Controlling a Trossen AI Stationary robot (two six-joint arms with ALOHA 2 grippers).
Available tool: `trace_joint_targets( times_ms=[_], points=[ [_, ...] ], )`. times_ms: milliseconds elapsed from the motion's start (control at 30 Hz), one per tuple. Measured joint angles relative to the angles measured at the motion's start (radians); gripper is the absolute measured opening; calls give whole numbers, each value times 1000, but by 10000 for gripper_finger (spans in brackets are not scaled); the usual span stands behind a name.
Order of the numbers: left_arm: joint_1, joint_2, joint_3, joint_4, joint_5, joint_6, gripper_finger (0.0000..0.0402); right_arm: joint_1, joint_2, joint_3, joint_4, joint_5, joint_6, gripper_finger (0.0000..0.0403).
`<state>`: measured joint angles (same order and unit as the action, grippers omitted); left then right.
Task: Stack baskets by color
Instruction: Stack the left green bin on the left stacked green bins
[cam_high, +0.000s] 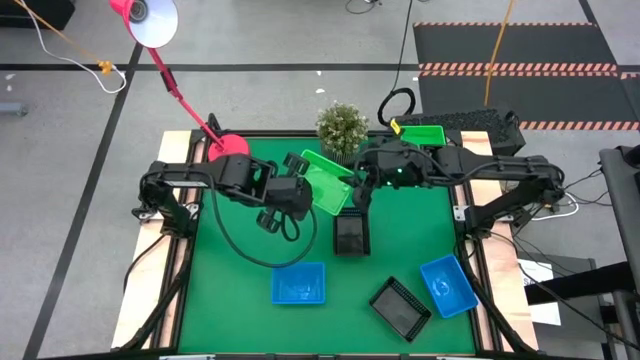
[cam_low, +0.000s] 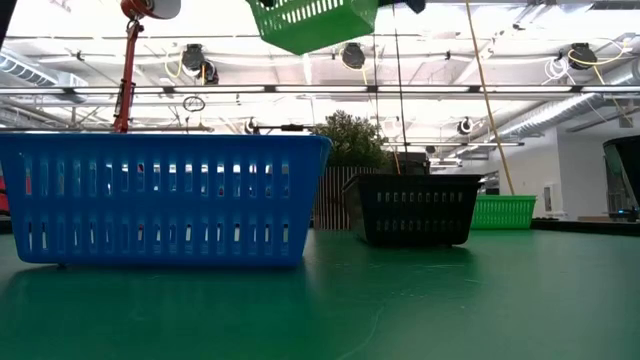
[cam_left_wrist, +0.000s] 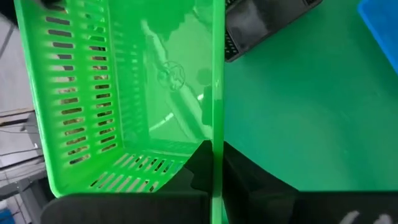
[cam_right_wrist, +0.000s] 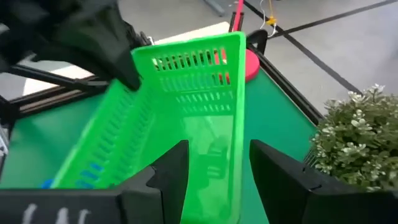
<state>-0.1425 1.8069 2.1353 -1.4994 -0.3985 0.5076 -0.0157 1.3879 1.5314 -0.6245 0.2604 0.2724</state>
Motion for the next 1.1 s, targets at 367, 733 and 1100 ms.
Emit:
trace_joint_targets(
  times_ms=[367,733,1100],
  points=[
    [8,1,0,17,-4,11,19,-39,67,0,11,0,-81,145],
    [20,1,0,25,-3,16,24,-46,81,1,19,1,-72,8],
    [38,1,0,54,-4,19,40,-70,82,1,13,-1,-30,4]
  ],
)
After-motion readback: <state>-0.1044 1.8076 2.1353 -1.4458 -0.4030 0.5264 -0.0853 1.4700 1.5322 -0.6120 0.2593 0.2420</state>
